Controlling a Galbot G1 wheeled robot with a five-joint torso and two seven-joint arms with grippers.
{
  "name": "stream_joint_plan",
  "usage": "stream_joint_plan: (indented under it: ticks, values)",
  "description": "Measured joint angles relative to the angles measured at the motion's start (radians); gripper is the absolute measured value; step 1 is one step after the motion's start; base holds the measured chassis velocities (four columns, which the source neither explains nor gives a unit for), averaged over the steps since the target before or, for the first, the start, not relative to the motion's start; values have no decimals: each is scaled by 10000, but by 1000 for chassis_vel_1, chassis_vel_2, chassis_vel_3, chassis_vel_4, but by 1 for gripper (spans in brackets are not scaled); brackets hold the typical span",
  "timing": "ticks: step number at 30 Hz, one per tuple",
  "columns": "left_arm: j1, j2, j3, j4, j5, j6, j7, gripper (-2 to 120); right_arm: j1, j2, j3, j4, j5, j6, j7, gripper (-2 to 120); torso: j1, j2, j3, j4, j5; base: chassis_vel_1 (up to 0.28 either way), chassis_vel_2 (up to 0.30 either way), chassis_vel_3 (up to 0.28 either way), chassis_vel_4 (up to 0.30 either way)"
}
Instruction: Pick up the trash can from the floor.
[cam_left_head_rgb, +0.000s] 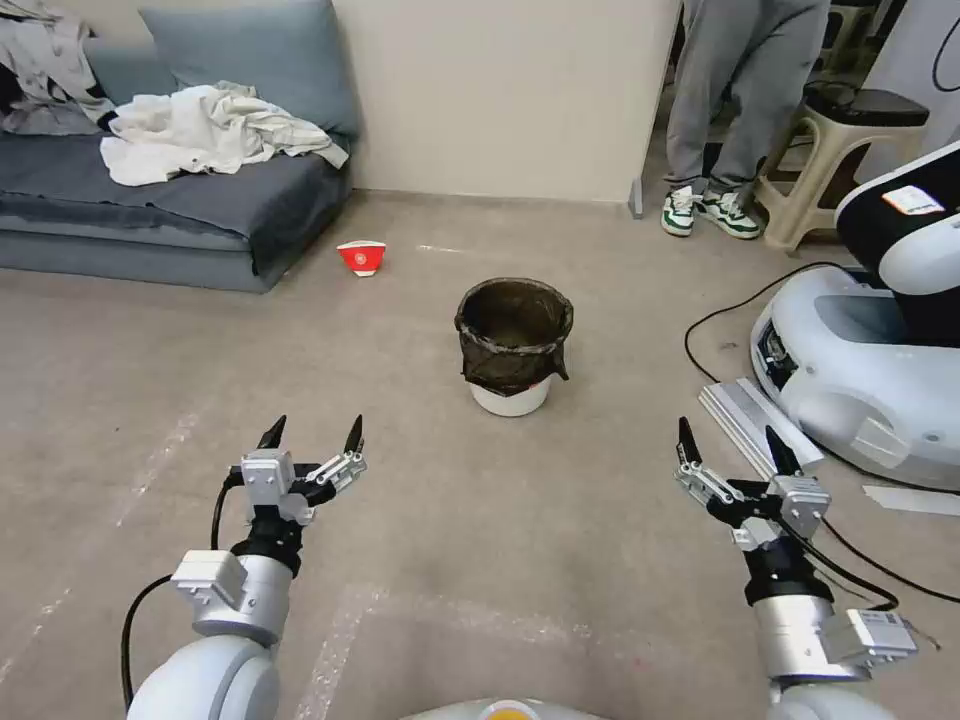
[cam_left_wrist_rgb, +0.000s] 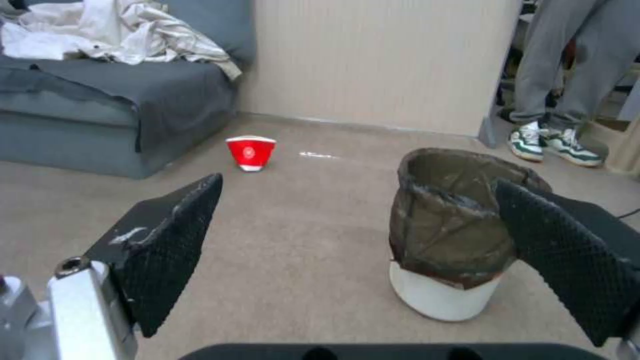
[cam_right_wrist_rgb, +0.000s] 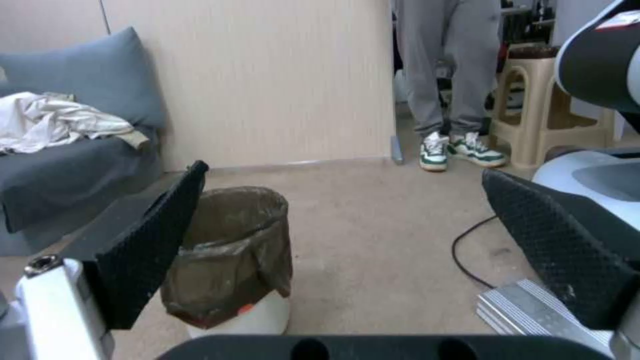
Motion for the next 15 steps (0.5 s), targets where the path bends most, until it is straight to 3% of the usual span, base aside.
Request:
stream_joint_plan:
  ticks: [15]
  values:
    - [-89, -18, 34, 123, -1, 14, -4, 100, 71, 0, 21, -48, 23, -38, -14, 100, 2, 0, 2, 0, 2, -155, 152, 153, -150]
